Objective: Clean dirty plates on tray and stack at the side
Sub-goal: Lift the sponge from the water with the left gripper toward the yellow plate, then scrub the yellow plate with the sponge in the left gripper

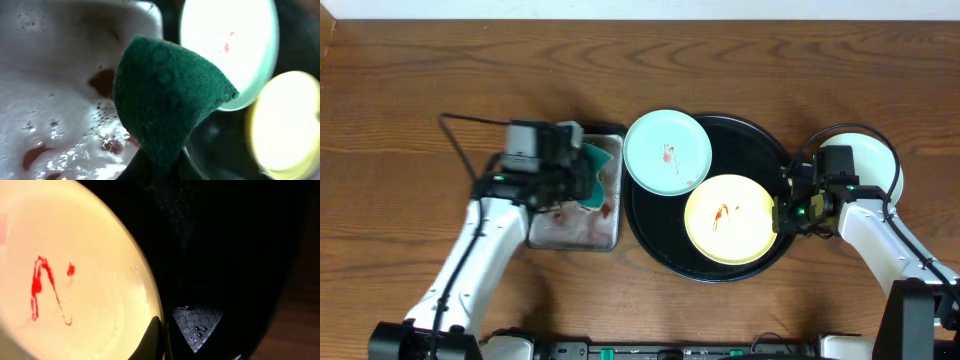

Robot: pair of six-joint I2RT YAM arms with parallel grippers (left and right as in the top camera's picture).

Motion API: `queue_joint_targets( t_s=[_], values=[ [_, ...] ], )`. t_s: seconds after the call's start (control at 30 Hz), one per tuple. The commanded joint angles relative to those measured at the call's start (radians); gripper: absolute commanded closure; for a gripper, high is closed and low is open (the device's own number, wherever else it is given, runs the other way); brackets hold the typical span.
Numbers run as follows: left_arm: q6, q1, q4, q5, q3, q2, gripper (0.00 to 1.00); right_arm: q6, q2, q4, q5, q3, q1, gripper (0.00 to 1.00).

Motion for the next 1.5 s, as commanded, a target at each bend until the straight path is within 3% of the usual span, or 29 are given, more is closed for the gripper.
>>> queue_joint_targets(
  t_s=[0.0,0.37,0.67,0.93,1.17,1.37,1.47],
  values=[
    [-0.023,-0.101,0.0,-0.263,-0.003,-0.004,0.93,0.006,0.003,0.005,-0.015,-0.003,0.016,0.99],
    [-0.165,-0.388,-0.005,-0.217,0.145,0.055,0.93,0.007,0.003,0.002,-0.016,-0.003,0.016,0.99],
    [-0.229,-0.546,-0.005,-0.009,0.43,0.37,0.93,0.007,0.003,-0.004,-0.016,-0.003,0.016,0.99],
    [-0.298,-0.68,0.106,-0.008,0.442,0.526,0.92,0.006,0.003,-0.015,-0.016,-0.003,0.016,0.99],
    [-0.298,-0.716,0.158,-0.028,0.442,0.645,0.93,0.006,0.003,-0.016,-0.016,-0.003,0.016,0.99],
    [-0.292,-0.69,0.006,-0.268,0.442,0.665,0.92,0.006,0.003,-0.018,-0.015,-0.003,0.016,0.99],
    [-0.273,-0.663,-0.051,-0.307,0.442,0.656,0.92,0.006,0.003,-0.019,-0.016,-0.003,0.016,0.99]
  ],
)
